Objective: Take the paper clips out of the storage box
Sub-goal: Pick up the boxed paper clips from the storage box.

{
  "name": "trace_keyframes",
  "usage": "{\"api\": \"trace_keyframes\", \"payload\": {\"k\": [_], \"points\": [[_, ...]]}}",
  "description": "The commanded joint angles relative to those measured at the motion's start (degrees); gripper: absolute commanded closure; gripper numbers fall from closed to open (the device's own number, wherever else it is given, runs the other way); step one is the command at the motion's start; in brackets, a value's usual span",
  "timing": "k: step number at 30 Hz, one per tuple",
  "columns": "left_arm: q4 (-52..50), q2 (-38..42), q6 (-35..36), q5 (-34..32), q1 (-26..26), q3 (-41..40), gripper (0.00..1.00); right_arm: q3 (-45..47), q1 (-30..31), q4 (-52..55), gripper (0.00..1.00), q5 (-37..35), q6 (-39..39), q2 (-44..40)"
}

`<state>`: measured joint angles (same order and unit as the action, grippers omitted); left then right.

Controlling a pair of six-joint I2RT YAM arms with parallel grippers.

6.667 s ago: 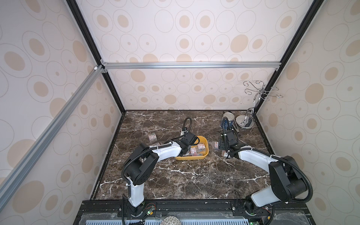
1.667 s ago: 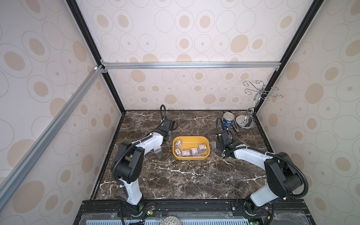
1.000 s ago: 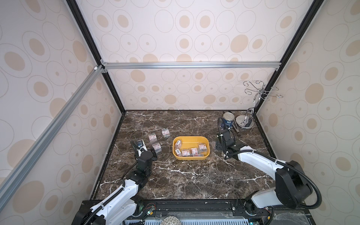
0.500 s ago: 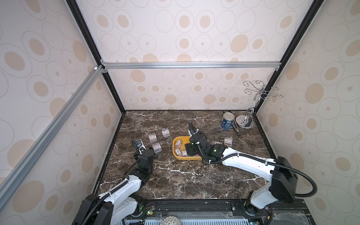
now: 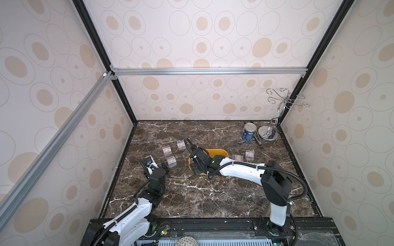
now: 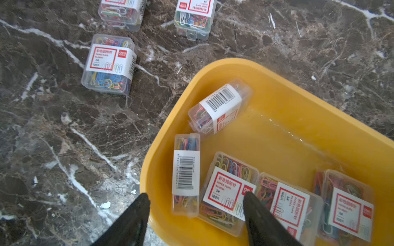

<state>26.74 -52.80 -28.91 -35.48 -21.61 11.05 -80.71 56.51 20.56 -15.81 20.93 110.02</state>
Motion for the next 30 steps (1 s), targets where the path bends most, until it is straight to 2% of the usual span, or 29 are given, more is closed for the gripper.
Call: {"api": "trace_keyframes", "payload": {"k": [1, 8, 11, 17, 24, 30], "points": [[1.0, -0.8, -1.0, -0.4, 0.4, 1.3, 0.27, -2.5, -0.1, 2.6, 0.30, -0.3, 0.0, 2.0], [1.1, -1.5, -0.9, -0.3, 0.3, 1.6, 0.27, -6.4, -0.2, 3.9, 0.31, -1.3, -0.4, 7.0], [1.1, -1.6, -0.9, -0.2, 0.4, 1.7, 0.27, -8.1, -0.2, 4.7, 0.39, -1.5, -0.8, 8.8], [1.1, -1.7, -0.8, -0.3, 0.3, 1.8, 0.27, -8.6, -1.0, 4.7, 0.49, 0.4, 0.3, 10.5], [1.1, -2.1, -0.9, -0.4, 0.4, 2.0, 0.27, -8.5, -2.2, 4.5, 0.51, 1.3, 1.3, 11.3], [1.0, -2.2, -0.9, -0.5, 0.3, 2.0, 0.28, -8.3, -2.8, 4.4, 0.59, 2.0, 2.3, 12.1]]}}
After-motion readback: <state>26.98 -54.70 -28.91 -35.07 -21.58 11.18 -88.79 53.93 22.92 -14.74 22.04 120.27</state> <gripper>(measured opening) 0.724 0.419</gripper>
